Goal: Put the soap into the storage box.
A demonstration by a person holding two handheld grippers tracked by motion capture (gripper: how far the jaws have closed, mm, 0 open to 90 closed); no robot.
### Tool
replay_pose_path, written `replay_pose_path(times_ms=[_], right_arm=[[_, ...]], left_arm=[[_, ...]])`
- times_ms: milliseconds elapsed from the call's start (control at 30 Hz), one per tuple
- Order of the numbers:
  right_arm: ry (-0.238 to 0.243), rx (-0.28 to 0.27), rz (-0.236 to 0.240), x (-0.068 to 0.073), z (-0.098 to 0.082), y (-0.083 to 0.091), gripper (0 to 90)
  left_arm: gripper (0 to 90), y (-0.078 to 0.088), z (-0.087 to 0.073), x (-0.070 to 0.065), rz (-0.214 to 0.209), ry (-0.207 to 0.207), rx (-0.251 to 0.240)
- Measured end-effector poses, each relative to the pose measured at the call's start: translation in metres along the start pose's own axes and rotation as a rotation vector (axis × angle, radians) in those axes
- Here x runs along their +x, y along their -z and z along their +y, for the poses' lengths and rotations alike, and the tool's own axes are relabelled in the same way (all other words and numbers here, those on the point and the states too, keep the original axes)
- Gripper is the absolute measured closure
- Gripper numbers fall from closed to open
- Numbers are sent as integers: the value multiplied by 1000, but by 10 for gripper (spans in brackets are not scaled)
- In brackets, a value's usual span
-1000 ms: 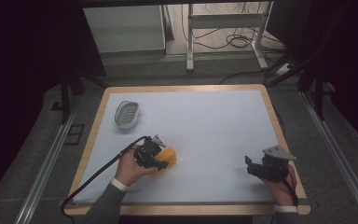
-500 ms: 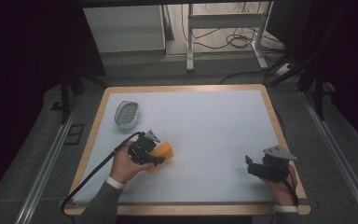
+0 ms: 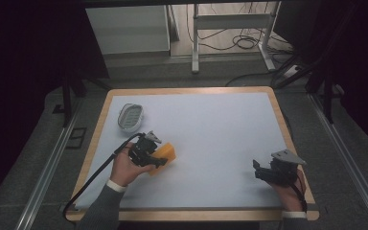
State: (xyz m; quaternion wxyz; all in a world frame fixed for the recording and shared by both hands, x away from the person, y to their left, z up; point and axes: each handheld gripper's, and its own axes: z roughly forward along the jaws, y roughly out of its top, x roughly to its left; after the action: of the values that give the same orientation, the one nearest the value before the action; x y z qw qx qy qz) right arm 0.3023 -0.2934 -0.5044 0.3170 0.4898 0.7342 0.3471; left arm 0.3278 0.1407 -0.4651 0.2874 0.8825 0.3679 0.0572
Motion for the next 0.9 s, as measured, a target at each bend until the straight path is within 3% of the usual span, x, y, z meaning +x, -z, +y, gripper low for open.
replay_pose_path(times_ms=[200,900], right_arm=[[3,-4,4,1,0,0,84],[-3,-4,2,0,1,0,84]], left_arm=[[607,8,-1,4,28,10,-23],[607,27,5,21,45,40,-51]])
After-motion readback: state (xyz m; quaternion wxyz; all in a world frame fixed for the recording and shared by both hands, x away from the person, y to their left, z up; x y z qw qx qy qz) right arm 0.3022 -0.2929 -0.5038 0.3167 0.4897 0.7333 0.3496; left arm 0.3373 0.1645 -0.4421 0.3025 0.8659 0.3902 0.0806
